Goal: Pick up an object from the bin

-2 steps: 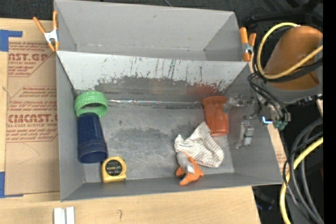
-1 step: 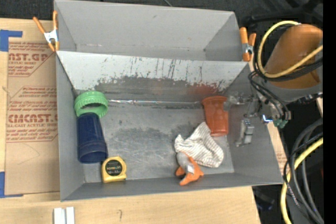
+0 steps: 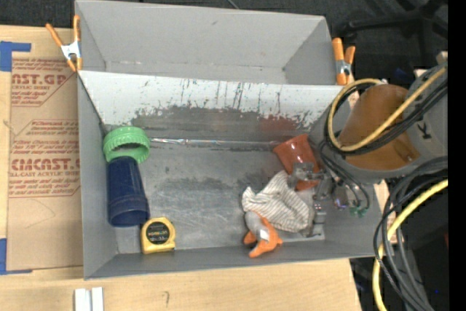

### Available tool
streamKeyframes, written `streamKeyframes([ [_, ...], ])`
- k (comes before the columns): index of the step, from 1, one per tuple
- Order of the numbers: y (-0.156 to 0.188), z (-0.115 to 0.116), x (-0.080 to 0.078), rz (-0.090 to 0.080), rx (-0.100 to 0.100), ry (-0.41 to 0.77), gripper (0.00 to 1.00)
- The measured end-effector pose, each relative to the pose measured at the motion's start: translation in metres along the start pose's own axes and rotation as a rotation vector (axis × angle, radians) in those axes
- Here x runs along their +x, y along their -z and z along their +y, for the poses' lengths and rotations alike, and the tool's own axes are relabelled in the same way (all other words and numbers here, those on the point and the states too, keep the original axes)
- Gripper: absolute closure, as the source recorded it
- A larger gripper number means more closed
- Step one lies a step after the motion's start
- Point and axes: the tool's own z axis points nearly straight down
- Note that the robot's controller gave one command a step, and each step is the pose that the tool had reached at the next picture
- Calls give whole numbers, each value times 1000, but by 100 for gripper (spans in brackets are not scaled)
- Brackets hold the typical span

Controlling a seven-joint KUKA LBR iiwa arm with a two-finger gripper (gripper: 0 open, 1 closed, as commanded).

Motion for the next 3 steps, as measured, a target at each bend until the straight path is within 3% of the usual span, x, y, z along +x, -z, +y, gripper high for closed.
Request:
streamKeyframes([
  [1,-44,7,8,-15,1,33,0],
  [2,-9,10,15,-2,-1,407,0],
  [3,-21,21,15,-5,0,328,0],
])
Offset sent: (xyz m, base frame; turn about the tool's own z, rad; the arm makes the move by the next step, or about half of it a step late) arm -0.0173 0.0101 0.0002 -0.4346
